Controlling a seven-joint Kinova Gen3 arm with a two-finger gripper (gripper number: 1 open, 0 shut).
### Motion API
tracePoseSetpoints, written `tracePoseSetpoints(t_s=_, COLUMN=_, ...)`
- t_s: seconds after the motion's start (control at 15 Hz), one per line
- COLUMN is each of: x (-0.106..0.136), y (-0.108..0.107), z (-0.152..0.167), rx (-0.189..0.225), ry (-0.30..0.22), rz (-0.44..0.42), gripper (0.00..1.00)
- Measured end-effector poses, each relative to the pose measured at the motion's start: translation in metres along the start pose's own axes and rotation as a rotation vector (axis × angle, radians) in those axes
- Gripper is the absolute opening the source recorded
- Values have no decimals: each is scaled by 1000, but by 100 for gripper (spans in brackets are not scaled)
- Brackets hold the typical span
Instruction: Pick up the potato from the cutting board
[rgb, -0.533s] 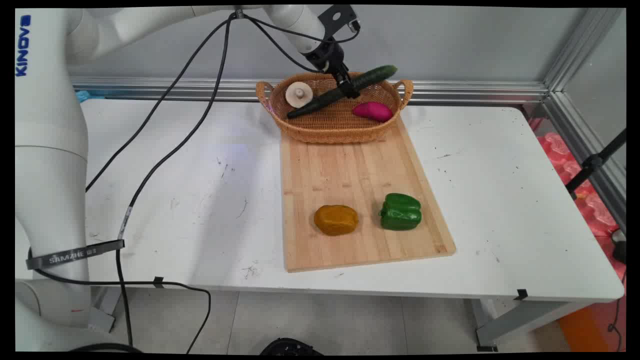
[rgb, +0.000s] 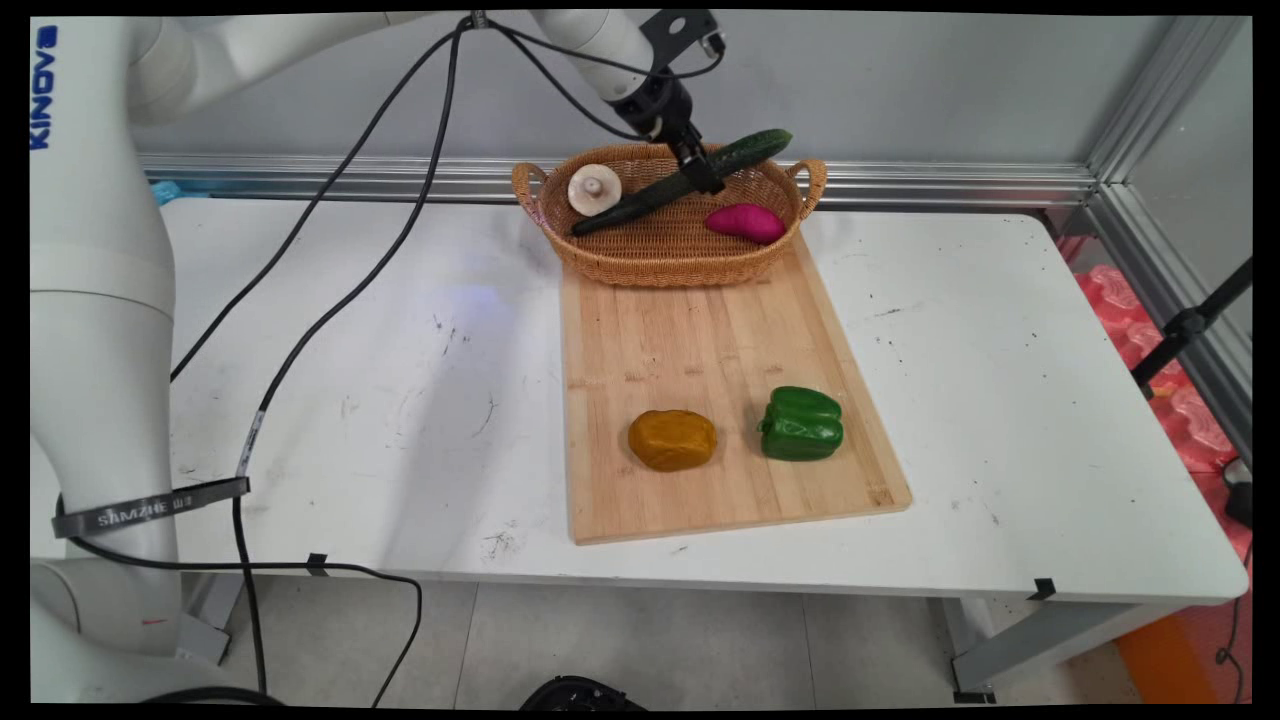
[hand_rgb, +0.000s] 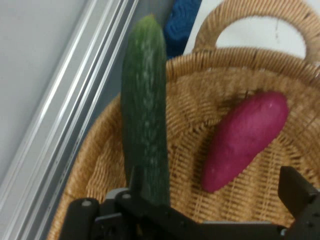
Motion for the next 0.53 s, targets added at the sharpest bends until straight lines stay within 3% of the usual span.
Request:
tracePoseSetpoints(t_s=0.33, x=34, y=16, z=-20, rx=-16, ry=39, rz=10, gripper=100)
tracePoseSetpoints(t_s=0.53, x=57, y=35, z=-39, rx=-46, ry=63, rz=15, gripper=100)
